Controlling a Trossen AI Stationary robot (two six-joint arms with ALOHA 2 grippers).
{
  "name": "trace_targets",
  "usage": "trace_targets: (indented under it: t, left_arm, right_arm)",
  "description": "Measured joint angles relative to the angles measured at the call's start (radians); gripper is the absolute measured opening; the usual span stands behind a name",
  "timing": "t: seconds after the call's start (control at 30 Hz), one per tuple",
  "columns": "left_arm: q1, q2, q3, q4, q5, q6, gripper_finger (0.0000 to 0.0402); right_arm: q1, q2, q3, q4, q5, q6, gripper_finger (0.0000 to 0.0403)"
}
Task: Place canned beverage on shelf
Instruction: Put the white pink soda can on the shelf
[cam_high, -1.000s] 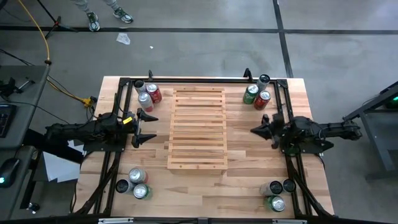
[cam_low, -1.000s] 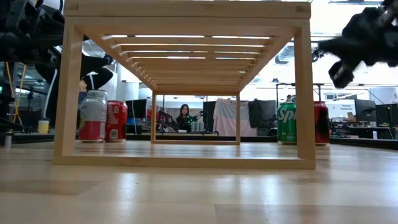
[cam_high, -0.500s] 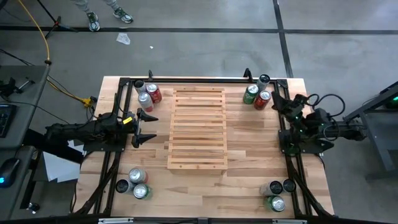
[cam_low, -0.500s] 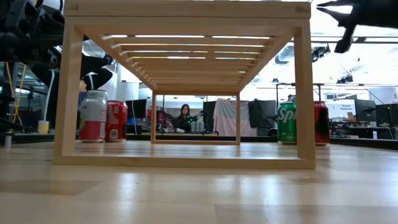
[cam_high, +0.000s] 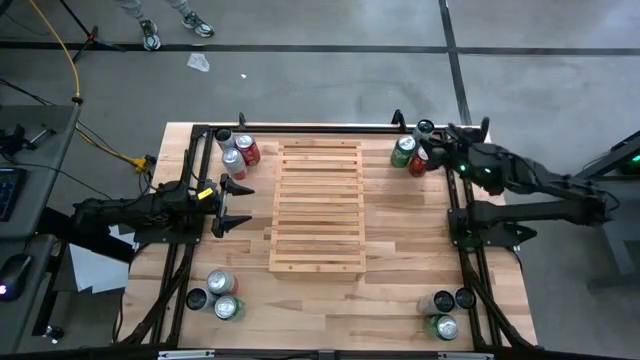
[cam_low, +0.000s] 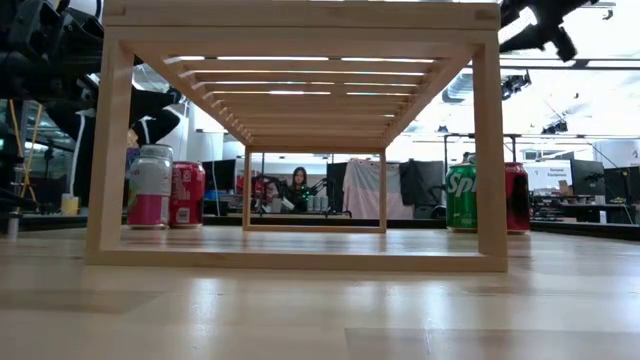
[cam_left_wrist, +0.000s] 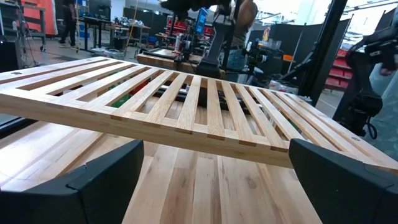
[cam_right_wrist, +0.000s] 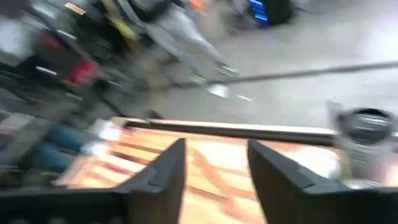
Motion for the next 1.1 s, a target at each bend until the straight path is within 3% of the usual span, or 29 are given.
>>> trace_targets:
  t: [0.17, 0.3, 0.67, 1.1]
  left_arm:
    - [0.000, 0.000, 0.000, 0.000, 0.000, 0.000, 0.0392]
    - [0.000, 0.000, 0.000, 0.000, 0.000, 0.000, 0.0392]
    - [0.000, 0.000, 0.000, 0.000, 0.000, 0.000, 0.0392]
    - [0.000, 0.000, 0.000, 0.000, 0.000, 0.000, 0.0392]
  right_arm:
    - [-0.145, 0.143, 0.117, -0.171, 0.000, 0.022, 0.0285]
    - [-0.284, 0.266, 0.163, -0.200, -0.001, 0.009, 0.0328]
    - [-0.548, 0.548, 0.210, -0.201, -0.113, 0.066, 0.0337]
    - [-0.651, 0.688, 0.211, -0.193, -0.138, 0.103, 0.0337]
